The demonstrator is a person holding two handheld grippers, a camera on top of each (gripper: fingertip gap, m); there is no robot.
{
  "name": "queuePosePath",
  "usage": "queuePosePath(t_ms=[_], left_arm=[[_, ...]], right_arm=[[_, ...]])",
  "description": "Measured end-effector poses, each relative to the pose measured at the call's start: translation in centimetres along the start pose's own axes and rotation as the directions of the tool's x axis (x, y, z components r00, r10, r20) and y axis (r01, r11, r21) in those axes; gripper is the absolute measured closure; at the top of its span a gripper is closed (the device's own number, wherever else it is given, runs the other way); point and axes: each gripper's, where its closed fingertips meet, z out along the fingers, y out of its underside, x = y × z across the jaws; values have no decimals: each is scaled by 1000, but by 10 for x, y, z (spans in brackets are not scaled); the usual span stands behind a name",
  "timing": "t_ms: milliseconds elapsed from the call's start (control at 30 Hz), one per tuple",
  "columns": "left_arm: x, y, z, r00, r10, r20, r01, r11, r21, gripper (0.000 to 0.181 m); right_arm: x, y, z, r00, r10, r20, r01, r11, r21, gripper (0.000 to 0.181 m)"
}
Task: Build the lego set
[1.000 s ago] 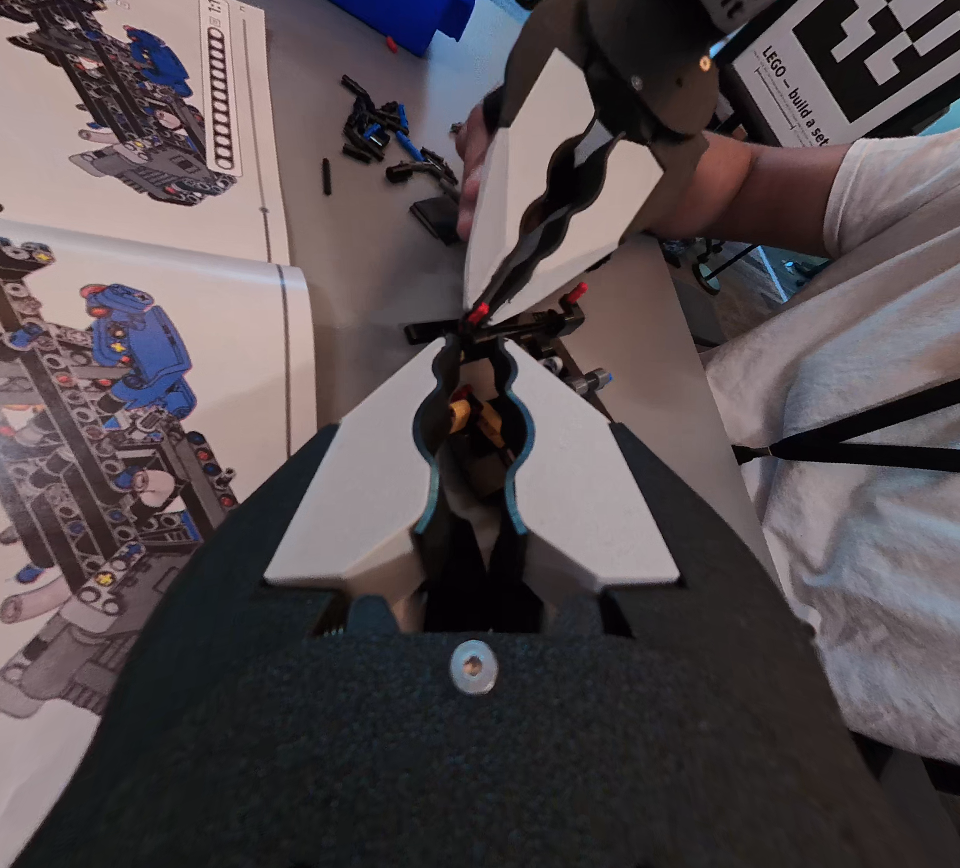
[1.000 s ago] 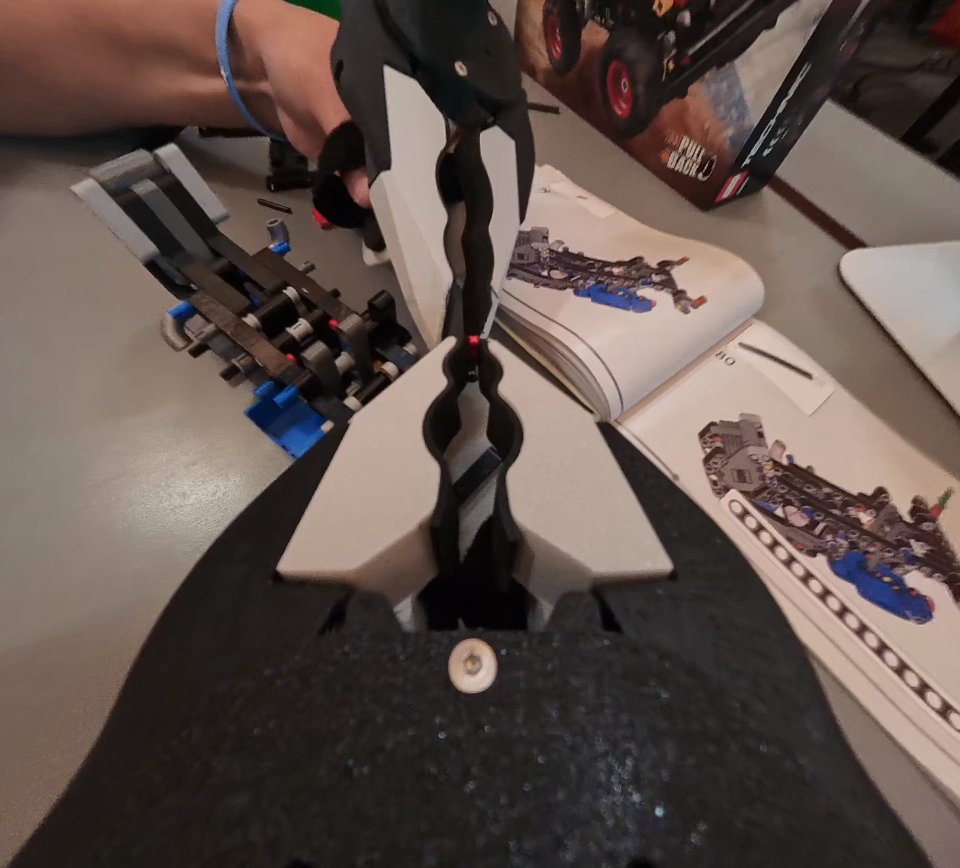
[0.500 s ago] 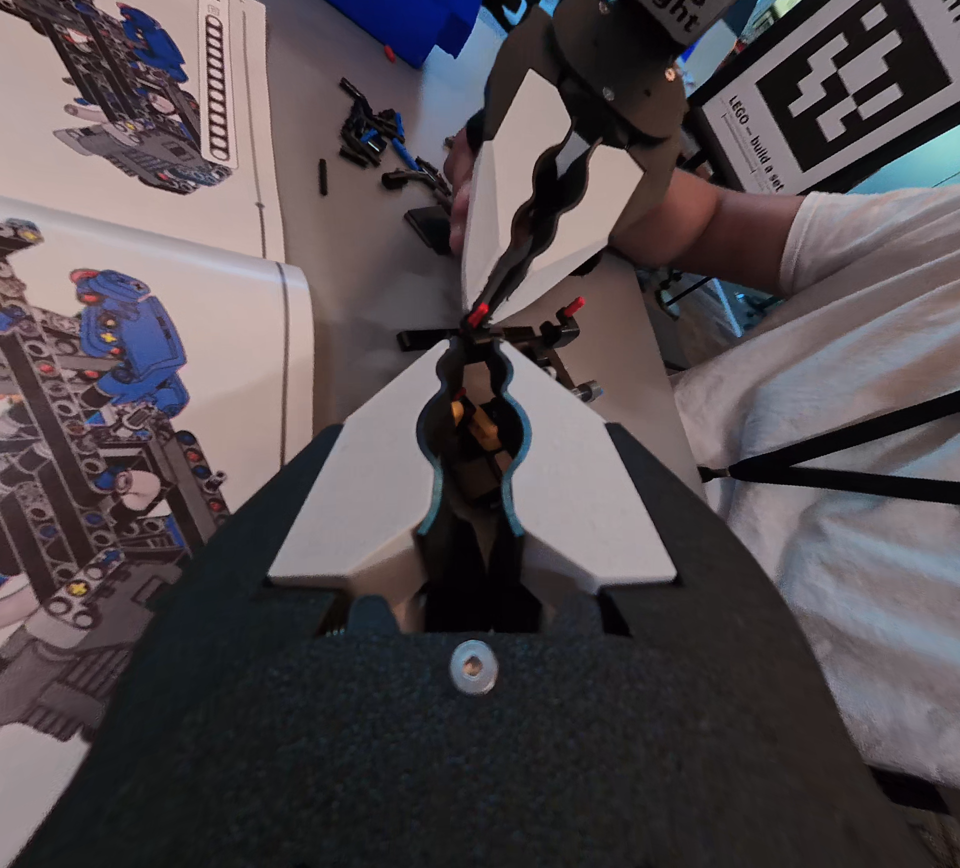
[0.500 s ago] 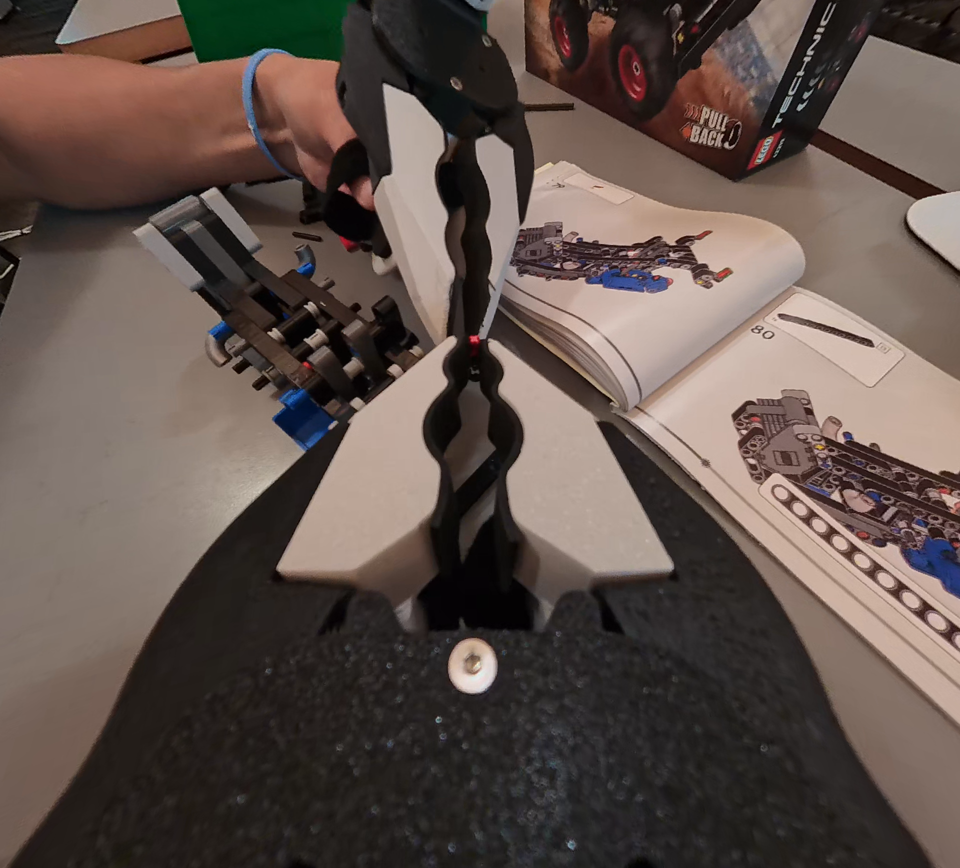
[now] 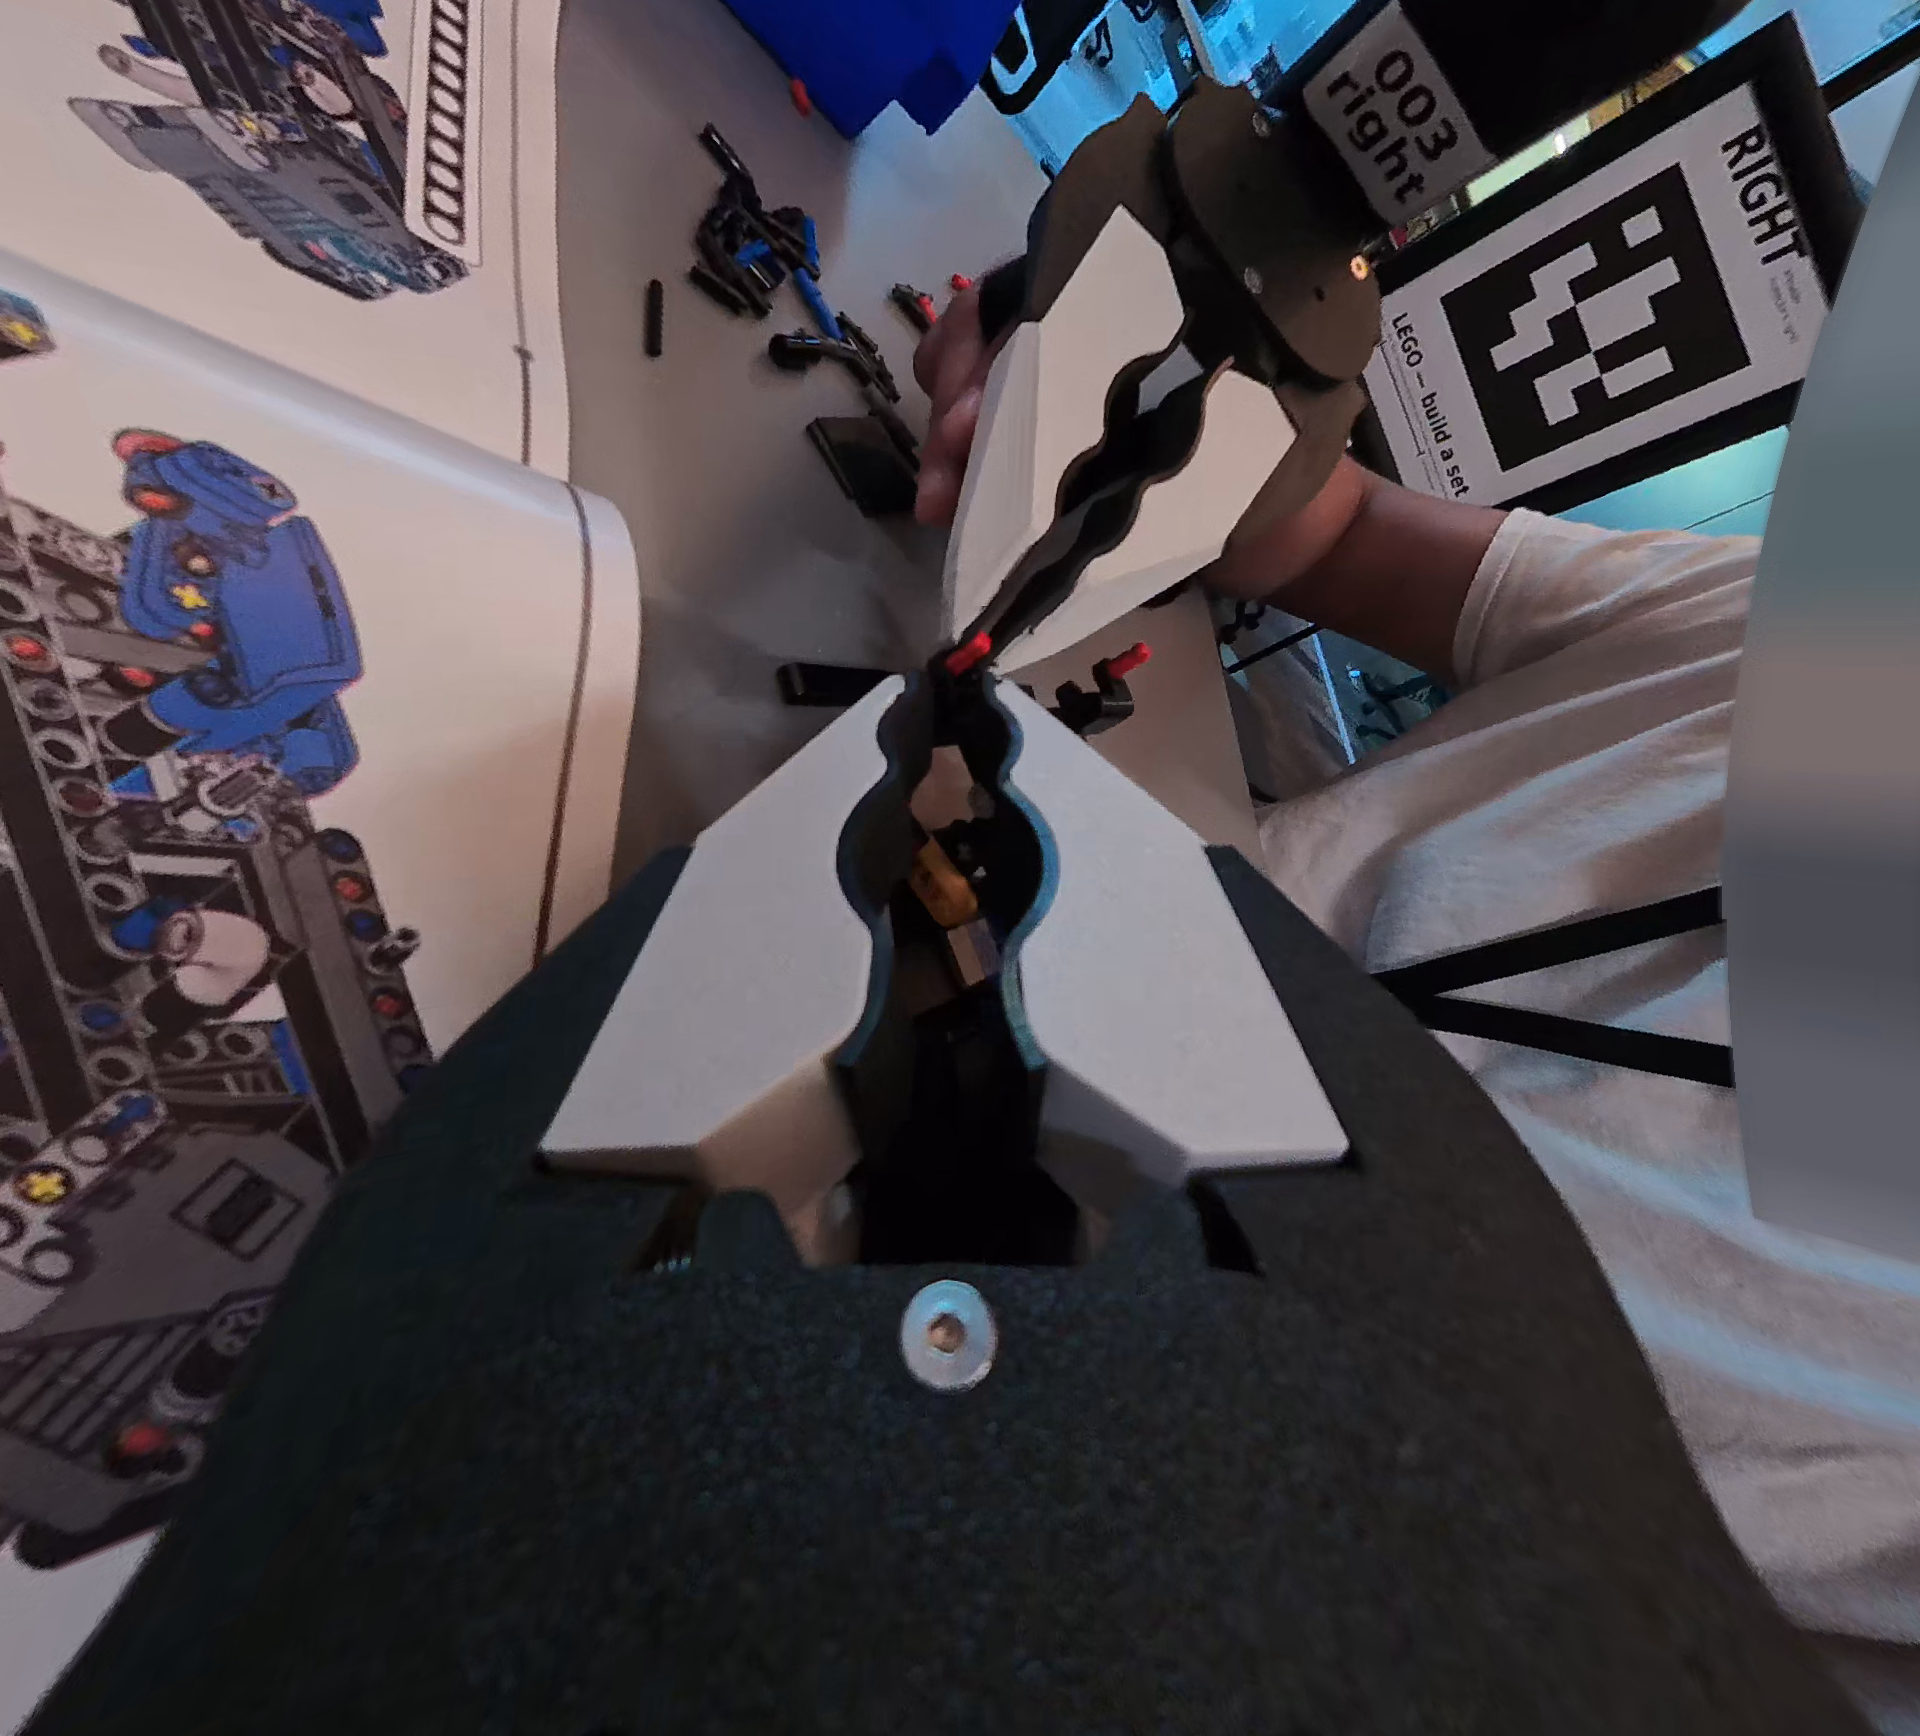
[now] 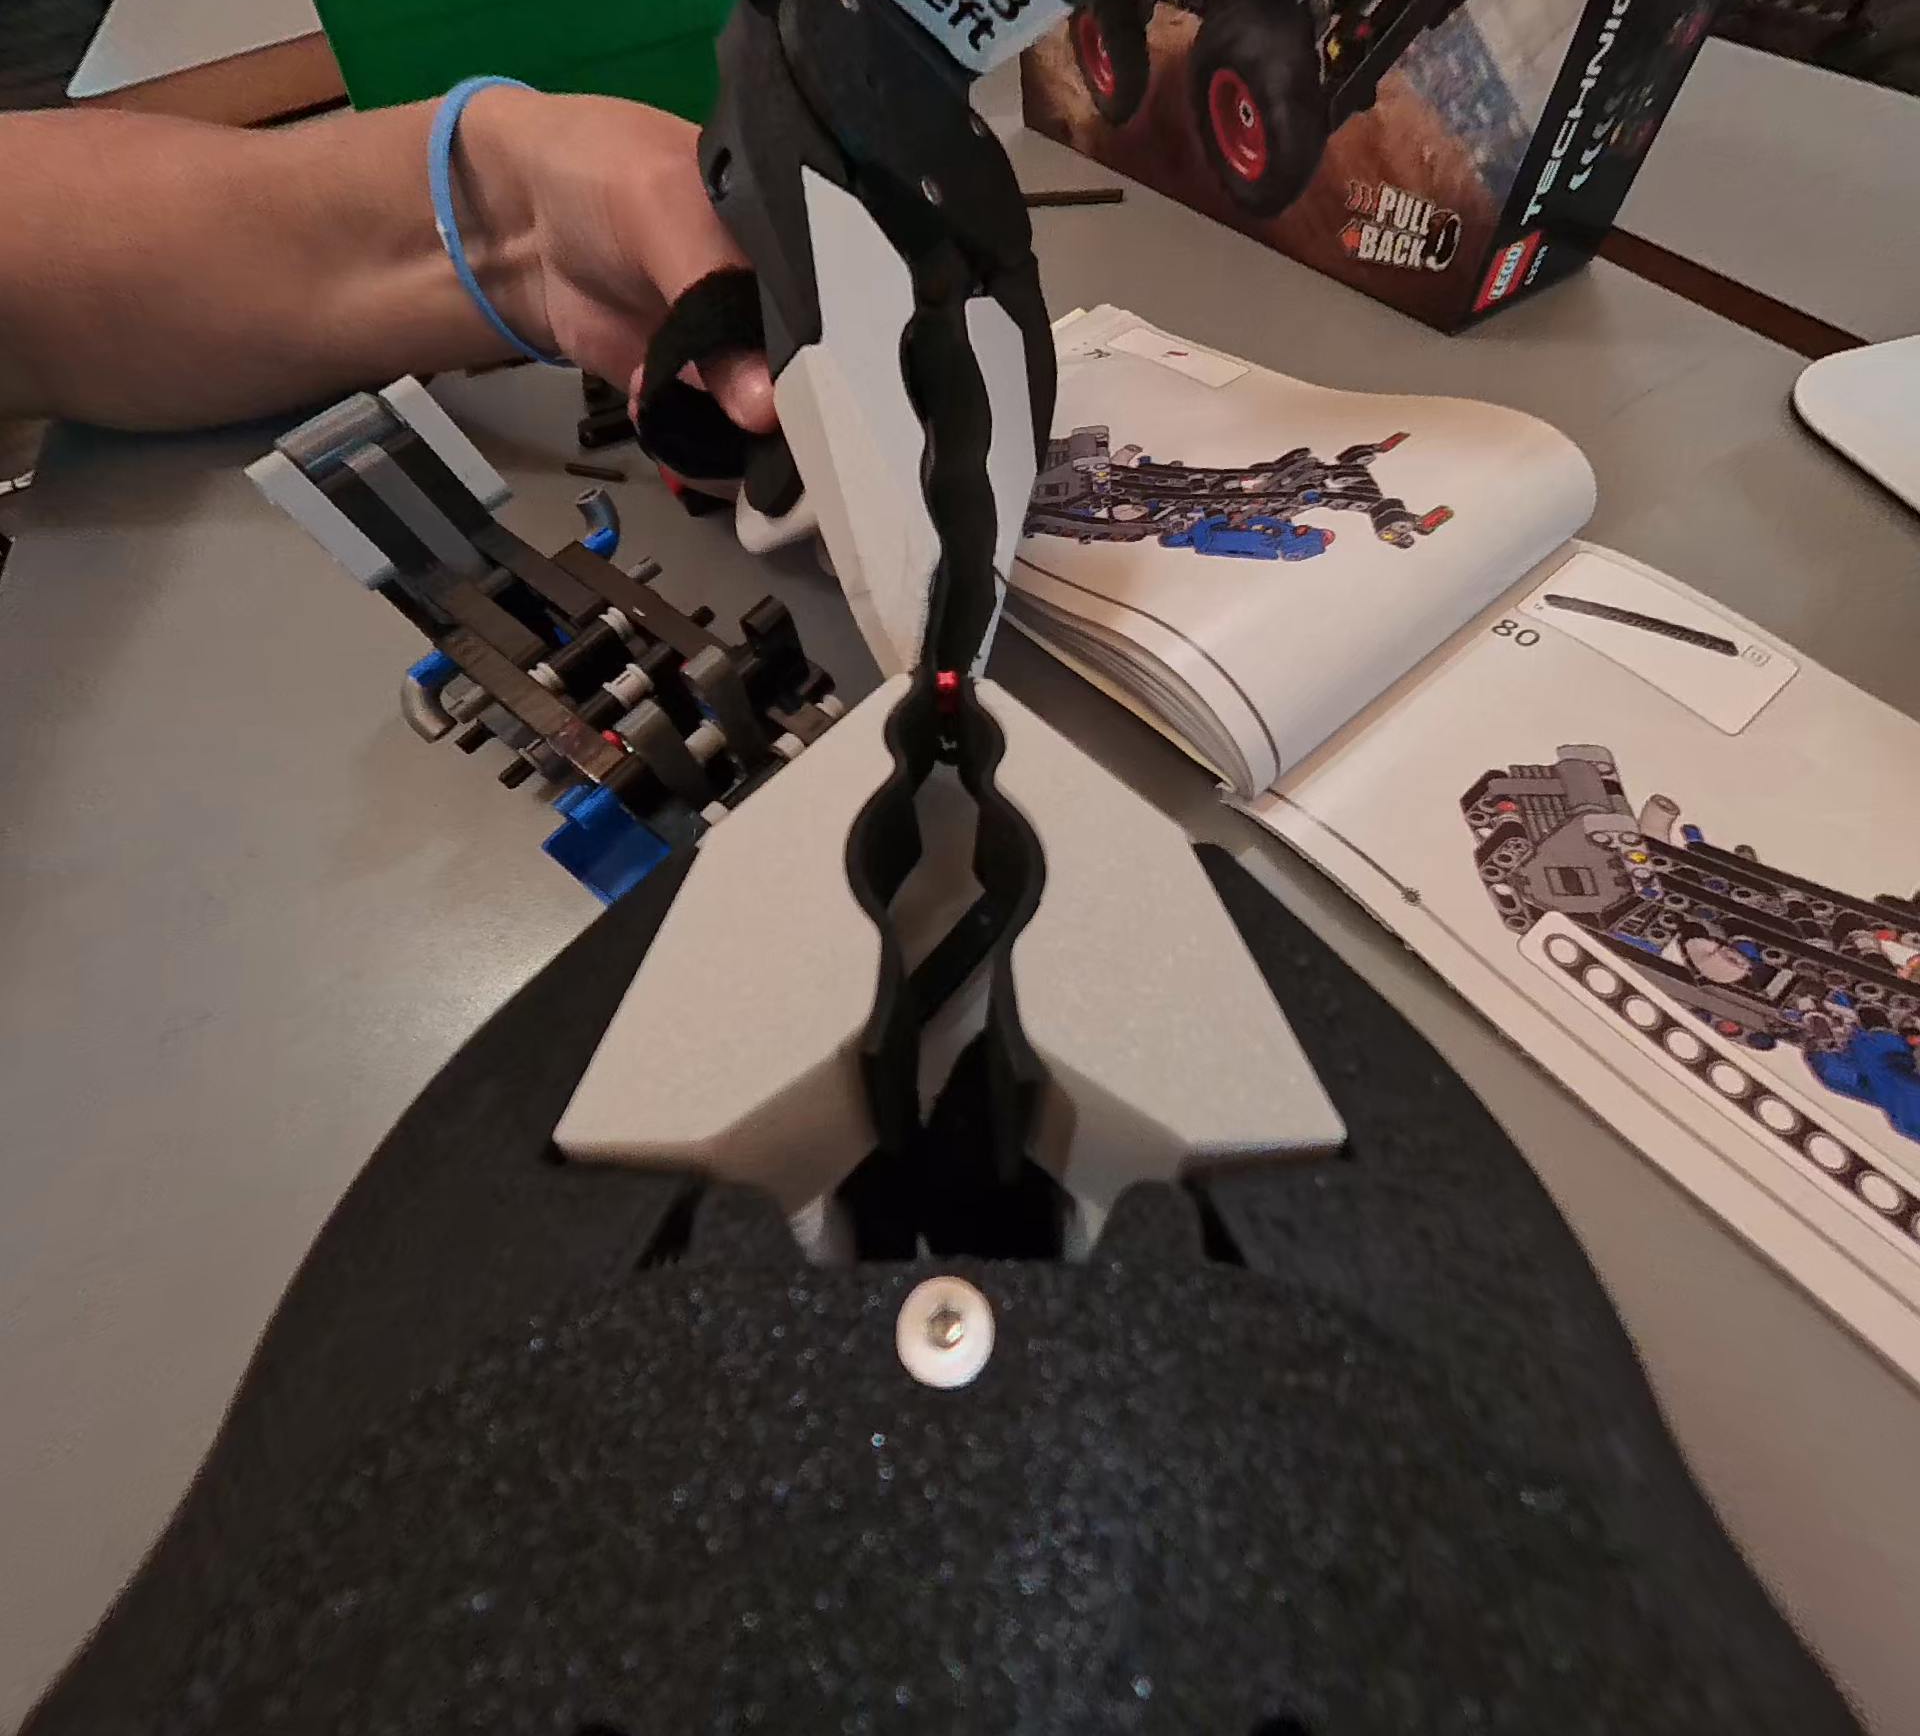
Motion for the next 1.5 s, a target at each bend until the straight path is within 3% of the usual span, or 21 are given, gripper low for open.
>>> queuePosePath(t_ms=[467, 1067, 1500], left_arm=[[1, 1, 0, 1000, 15, -24, -15, 1000, -5, 176], [0, 3, -1, 999, 43, -11, -43, 999, -15, 176], [1, 4, 0, 996, 93, 8, -93, 995, -36, 177]], right_arm=[[-2, -1, -1, 999, -49, -18, 49, 999, 4, 179], [-3, 0, 1, 992, 117, 45, -118, 993, 22, 179], [-4, 0, -3, 997, 69, 21, -69, 997, -30, 175]])
